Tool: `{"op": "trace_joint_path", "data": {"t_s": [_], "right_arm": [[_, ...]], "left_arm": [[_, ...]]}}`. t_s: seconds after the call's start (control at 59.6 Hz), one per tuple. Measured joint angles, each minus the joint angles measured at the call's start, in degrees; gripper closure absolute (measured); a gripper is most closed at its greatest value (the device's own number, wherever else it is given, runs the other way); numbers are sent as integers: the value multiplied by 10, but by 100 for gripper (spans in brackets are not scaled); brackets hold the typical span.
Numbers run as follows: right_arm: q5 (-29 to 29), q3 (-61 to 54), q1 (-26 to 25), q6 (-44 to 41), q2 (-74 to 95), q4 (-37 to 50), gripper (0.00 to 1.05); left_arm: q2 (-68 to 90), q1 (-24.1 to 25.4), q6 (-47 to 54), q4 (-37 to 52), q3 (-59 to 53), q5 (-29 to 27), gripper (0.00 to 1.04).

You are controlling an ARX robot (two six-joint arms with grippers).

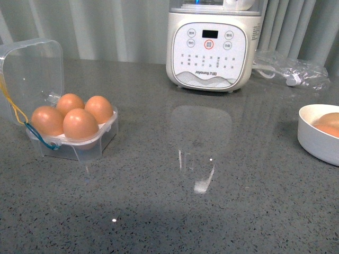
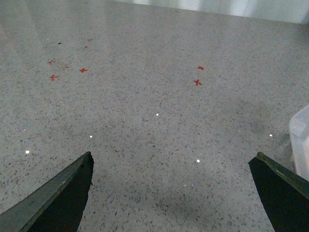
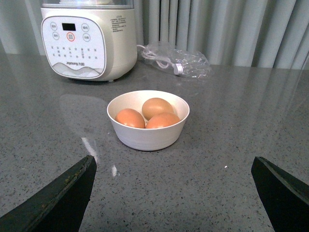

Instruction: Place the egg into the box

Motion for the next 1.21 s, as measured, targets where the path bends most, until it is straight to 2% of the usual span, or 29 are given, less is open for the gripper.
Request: {"op": "trace_joint_path", "data": {"t_s": [0.285, 0.487, 1.208], "right_arm": [[0, 0, 0, 0, 0, 0, 7], [0, 0, 0, 0, 0, 0, 7], [0, 0, 0, 0, 0, 0, 7]], "left_arm": [[110, 0, 18, 20, 87, -3, 7], [146, -10, -1, 4, 134, 15, 7], [145, -128, -118, -3, 143, 47, 7]]}}
